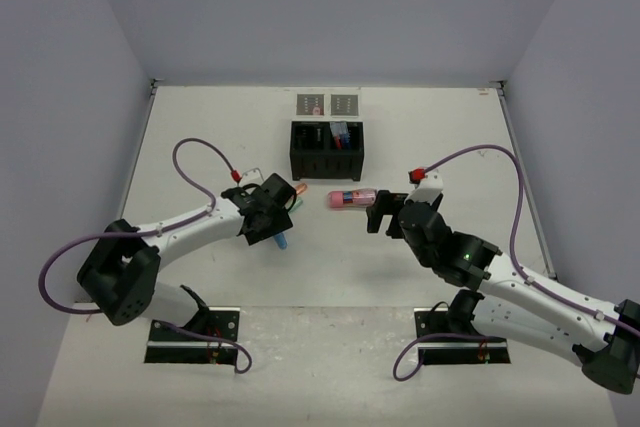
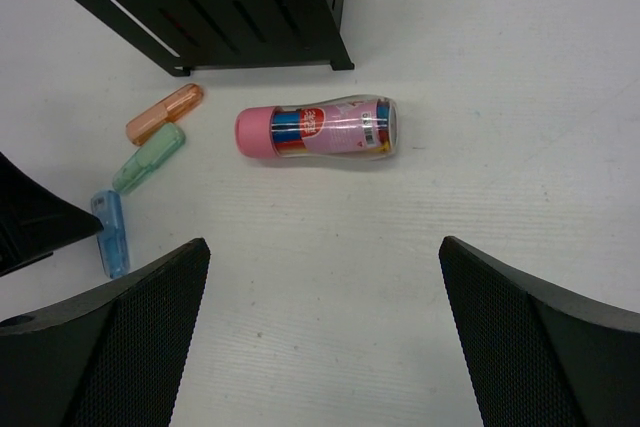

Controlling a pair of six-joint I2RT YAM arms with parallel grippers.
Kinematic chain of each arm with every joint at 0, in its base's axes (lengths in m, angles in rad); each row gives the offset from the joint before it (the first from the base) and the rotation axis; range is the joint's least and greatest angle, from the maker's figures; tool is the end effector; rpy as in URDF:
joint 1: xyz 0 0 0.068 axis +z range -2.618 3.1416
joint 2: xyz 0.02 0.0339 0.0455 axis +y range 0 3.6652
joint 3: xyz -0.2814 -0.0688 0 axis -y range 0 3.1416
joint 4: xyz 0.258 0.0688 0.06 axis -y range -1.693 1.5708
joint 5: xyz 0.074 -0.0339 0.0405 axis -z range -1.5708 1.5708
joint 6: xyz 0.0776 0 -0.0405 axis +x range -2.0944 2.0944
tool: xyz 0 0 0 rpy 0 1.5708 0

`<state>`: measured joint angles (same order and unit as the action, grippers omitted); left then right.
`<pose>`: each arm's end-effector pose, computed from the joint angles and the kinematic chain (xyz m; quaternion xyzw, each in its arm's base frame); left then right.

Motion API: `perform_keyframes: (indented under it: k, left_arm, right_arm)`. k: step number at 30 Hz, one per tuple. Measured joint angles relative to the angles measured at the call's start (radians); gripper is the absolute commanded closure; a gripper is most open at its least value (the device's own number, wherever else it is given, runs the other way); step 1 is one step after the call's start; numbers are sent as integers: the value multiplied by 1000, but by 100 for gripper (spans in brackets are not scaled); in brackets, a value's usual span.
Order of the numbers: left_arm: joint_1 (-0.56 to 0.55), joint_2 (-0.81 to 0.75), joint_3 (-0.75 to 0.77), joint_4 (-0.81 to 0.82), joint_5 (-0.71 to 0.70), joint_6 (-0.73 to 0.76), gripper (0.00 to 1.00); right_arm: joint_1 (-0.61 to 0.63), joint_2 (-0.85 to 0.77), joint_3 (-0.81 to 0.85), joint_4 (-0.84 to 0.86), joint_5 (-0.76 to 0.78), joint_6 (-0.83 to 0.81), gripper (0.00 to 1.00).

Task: Sort the stationery into containers
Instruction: Pick up the stationery from the center of the board.

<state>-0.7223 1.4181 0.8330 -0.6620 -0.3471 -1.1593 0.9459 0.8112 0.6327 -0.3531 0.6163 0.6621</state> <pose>0.2217 -0.1601 0.1598 -0.2379 0.9430 -0.0278 0.2312 0.1587 0.1434 0.2612 0.0321 0.8401 0.1581 0.5179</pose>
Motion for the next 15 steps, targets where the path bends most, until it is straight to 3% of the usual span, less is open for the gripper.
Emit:
perform_keyframes:
  k: [8, 15]
  left_arm:
    - [-1, 119, 5, 23, 11, 22, 41]
    - [-5, 188, 53, 17, -1, 43, 64]
  right_arm:
    - [0, 0, -1, -12, -1, 17, 1]
    - [0, -9, -7, -25, -4, 20, 1]
